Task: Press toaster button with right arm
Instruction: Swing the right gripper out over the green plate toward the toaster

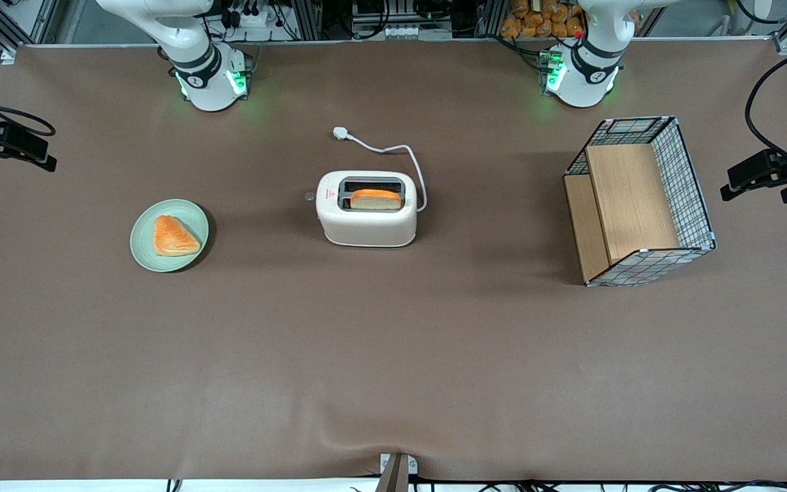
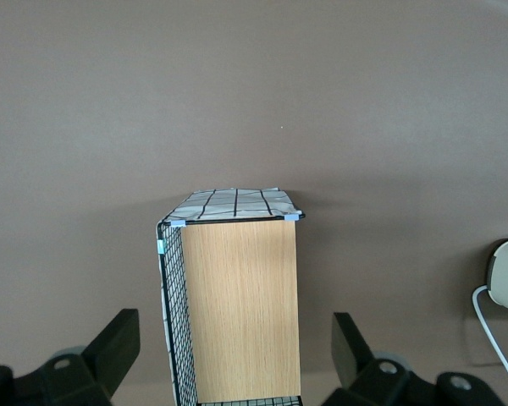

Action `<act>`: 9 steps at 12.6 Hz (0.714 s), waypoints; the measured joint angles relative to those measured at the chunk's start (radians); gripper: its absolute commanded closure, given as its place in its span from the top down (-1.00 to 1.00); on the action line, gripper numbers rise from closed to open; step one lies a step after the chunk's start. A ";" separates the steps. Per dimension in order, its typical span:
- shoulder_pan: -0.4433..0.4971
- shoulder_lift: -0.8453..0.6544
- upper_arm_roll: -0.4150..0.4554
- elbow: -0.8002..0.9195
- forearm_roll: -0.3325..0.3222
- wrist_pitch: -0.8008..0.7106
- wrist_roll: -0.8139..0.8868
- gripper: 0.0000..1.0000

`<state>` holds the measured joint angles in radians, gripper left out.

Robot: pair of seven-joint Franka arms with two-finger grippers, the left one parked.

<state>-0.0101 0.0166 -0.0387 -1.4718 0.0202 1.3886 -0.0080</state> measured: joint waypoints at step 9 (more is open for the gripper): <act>-0.001 0.012 0.001 0.000 0.047 -0.045 0.000 1.00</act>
<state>-0.0108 0.0282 -0.0375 -1.4719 0.0671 1.3434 -0.0083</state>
